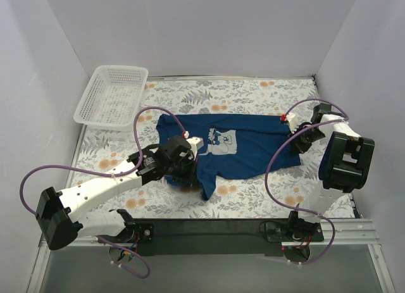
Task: Fold and stack the t-shirts
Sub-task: Fold the tshirt
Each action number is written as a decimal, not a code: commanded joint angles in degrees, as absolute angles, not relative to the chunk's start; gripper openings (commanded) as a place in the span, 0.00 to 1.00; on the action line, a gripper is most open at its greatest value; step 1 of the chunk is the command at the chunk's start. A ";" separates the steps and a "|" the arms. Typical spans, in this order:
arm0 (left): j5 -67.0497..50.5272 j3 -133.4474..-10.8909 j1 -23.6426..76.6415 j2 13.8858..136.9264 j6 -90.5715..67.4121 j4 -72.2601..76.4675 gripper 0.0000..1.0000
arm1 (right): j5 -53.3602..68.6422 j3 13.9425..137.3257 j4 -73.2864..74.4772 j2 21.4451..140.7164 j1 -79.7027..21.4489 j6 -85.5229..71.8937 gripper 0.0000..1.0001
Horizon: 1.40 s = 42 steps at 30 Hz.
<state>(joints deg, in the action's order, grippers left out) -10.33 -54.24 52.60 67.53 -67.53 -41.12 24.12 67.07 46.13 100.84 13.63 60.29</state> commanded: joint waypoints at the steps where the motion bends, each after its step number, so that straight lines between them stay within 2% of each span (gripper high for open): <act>1: -10.20 -54.67 51.86 65.22 -67.85 -41.39 0.00 | 26.10 67.68 46.49 95.64 13.88 60.56 0.01; 9: -10.10 -51.77 50.63 57.49 -73.47 -40.79 0.00 | 27.86 61.01 48.69 78.34 19.93 62.66 0.01; 15: -5.72 -49.92 50.27 48.54 -82.52 -41.48 0.00 | 30.41 57.40 50.45 72.26 26.18 65.13 0.01; 23: 6.76 -53.43 50.01 43.24 -90.09 -41.75 0.00 | 33.22 55.46 50.36 72.16 27.77 65.92 0.01; 32: -1.74 -49.58 50.01 46.50 -91.84 -41.66 0.00 | 36.56 52.91 51.68 69.35 28.30 71.19 0.01; 42: 3.43 -48.78 49.22 47.98 -90.10 -45.10 0.00 | 37.79 53.61 52.29 68.38 28.83 72.16 0.01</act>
